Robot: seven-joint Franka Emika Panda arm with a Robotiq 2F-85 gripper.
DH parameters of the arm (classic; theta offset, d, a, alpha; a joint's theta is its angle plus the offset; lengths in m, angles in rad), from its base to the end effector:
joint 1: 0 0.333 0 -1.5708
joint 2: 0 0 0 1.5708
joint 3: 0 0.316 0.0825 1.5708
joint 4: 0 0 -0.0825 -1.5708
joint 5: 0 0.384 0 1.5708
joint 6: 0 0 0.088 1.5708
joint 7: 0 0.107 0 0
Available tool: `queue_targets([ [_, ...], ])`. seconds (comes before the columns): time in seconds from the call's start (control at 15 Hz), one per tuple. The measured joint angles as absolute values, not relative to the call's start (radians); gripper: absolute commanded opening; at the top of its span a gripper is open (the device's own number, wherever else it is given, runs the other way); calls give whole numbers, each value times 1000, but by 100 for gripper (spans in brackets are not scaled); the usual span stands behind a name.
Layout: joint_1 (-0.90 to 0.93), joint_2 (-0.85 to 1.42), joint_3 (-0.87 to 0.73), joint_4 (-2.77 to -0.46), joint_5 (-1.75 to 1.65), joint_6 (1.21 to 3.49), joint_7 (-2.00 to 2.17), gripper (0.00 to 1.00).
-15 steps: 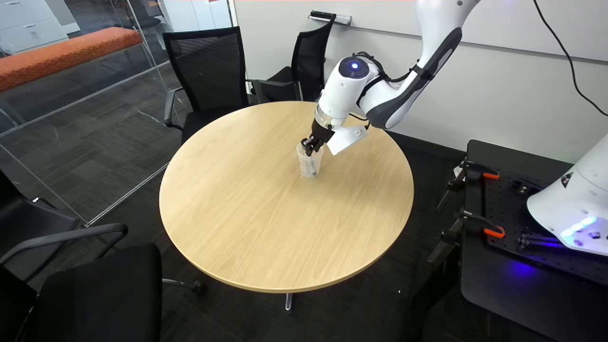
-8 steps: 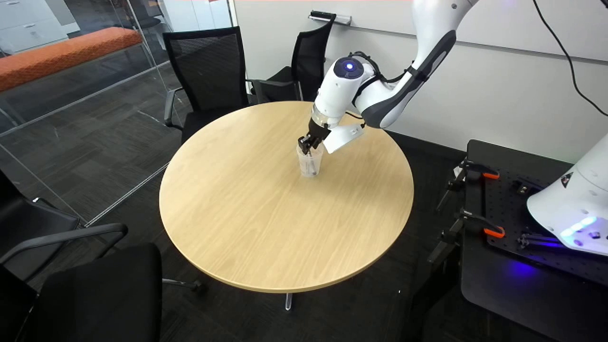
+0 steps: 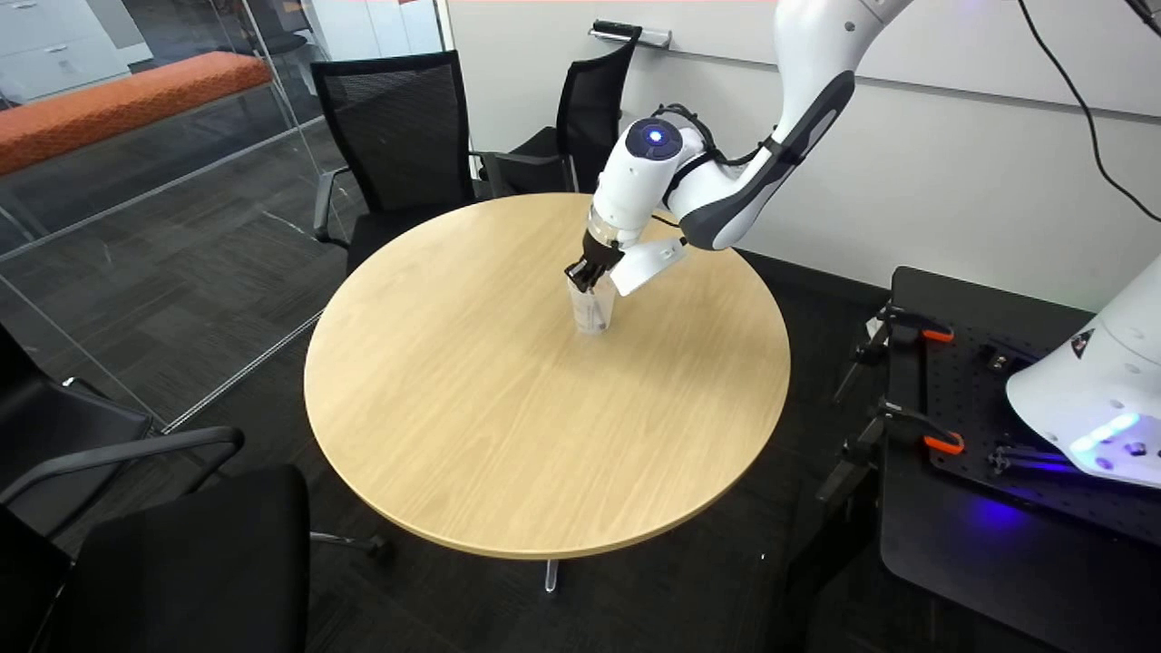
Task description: Remove the marker from the cup and put it on the table
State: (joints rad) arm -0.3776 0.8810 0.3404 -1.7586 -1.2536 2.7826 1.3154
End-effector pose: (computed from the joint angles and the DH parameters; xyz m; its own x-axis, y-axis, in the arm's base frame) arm 0.6448 0.0052 0.1031 0.8617 -0.3220 0.3922 -0.3581 -0.9334 0.0204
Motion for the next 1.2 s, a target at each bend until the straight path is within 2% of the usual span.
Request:
queue_targets([
  [0.67,-345,864,340,-1766,-1365,2783,1385,5],
  [1.2,-323,721,340,-1867,-1503,2769,1577,5],
])
